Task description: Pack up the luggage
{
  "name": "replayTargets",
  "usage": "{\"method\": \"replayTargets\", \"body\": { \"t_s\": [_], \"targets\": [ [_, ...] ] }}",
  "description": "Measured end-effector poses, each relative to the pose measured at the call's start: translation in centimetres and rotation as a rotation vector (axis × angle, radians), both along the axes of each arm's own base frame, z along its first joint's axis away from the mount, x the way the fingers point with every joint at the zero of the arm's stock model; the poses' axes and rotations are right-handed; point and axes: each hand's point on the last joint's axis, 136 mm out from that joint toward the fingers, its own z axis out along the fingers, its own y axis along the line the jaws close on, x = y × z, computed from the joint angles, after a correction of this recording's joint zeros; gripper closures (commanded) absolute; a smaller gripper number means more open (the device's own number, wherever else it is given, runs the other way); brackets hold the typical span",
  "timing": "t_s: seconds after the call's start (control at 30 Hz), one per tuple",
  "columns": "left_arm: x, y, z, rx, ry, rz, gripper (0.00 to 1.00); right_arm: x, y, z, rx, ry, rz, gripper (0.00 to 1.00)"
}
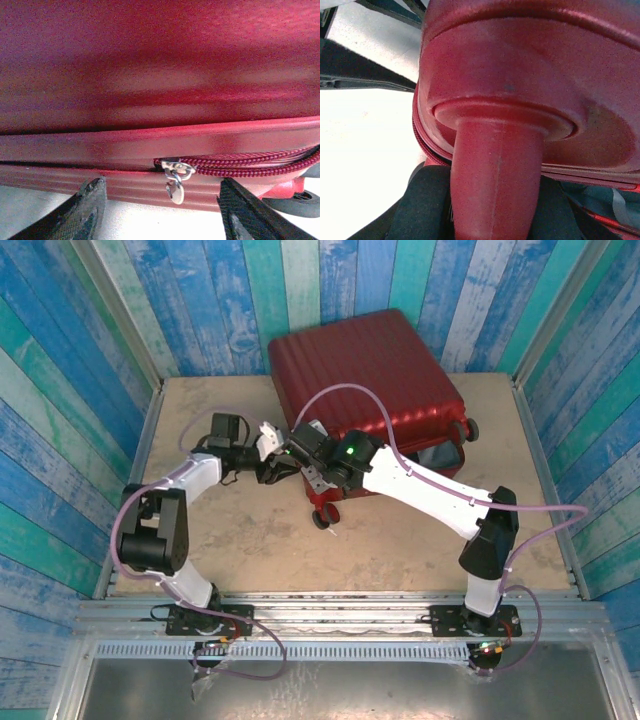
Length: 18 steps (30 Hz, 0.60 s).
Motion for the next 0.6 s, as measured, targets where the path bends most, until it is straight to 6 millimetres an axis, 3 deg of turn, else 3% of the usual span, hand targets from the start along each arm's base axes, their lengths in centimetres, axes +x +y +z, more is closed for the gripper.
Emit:
{"method": "replayTargets", "body": {
  "t_s": [0.13, 0.33, 0.6],
  "targets": [
    [-0.1, -0.1, -0.2, 0.017, 0.008, -0.024, 0.53, 0.0, 0.0, 0.0, -0.001, 0.000, -0.001, 0.99],
    [-0.7, -0.6, -0.1, 0.014, 0.027, -0.047, 0.77, -0.1, -0.1, 0.0, -0.003, 0.003, -0.005, 0.99],
    [-2.1, -2.1, -0.9, 0.000, 0.084, -0.034, 0.98, -0.7, -1.2, 0.0, -0.019, 0.017, -0.011, 0.99]
  ]
}}
